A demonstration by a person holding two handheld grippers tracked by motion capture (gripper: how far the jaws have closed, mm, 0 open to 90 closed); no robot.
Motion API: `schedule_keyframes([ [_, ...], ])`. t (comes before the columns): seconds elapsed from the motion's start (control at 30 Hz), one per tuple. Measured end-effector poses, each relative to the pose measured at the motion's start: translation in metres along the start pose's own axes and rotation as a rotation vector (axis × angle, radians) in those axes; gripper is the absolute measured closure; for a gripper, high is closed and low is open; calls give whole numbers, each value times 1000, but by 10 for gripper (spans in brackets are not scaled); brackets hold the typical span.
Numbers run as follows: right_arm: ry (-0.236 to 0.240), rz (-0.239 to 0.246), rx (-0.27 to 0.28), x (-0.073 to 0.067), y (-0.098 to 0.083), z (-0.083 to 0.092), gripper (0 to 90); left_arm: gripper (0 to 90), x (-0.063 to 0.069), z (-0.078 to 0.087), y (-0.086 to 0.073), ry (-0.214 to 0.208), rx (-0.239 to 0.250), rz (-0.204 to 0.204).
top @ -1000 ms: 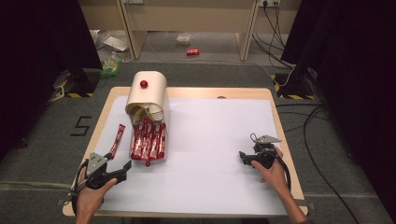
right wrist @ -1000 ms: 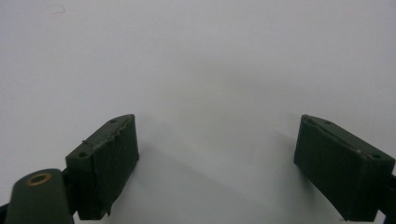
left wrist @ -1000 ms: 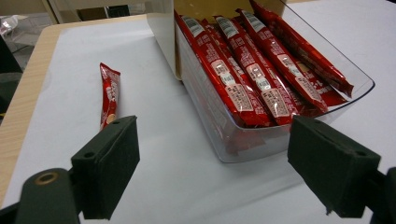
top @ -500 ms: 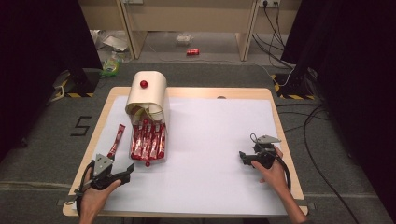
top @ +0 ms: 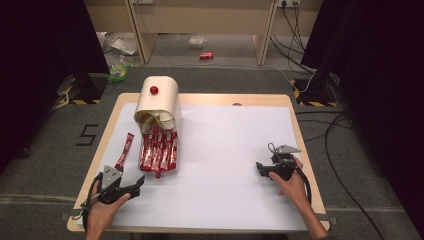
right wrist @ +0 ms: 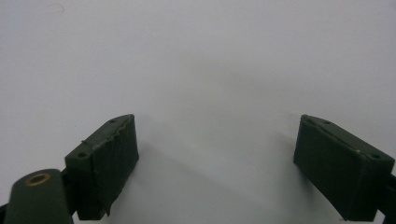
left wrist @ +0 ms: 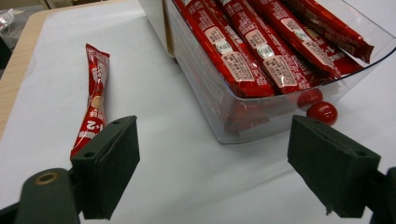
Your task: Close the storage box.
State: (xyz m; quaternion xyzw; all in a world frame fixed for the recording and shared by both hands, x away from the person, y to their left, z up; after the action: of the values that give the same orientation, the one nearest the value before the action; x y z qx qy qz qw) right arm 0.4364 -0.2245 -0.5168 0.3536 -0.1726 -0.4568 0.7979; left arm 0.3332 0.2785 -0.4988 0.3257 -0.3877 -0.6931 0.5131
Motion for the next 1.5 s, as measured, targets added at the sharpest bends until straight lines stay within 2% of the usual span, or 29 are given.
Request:
schedule_keyframes([
  [0.27, 0, 0, 0, 0, 0, 0, 140, 164, 1, -7, -1, 12, -5, 8],
  [0.5, 0, 1, -2, 0, 0, 0, 140, 175, 6, -13, 2, 5, -2, -20],
  [0.77, -1, 2, -2, 0, 0, 0, 141, 138, 8, -18, 4, 6, -16, -35],
  [0.93, 0, 1, -2, 0, 0, 0, 140, 138, 9, -19, 8, -1, 15, -28],
  [1.0, 0, 1, -2, 0, 0, 0, 141, 137, 9, -20, 9, 8, 23, -29],
  [1.2, 0, 2, -2, 0, 0, 0, 141, 137, 12, -25, 13, 0, 28, -38],
  [1.5, -1, 2, -2, 0, 0, 0, 141, 140, 10, -29, 19, 3, 49, -21],
])
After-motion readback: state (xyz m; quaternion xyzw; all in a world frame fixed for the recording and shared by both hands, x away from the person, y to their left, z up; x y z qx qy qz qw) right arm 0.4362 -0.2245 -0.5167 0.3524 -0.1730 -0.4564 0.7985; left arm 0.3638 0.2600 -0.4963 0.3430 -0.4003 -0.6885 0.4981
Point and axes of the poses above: each handheld gripper's, and its own axes: z roughly backward along the jaws, y roughly out of its top, x roughly to its right, the point moved 3 cm from there along -z, roughly forward along the jaws, and after that the axes turned 5 degrees about y, right-handed, at the moved point
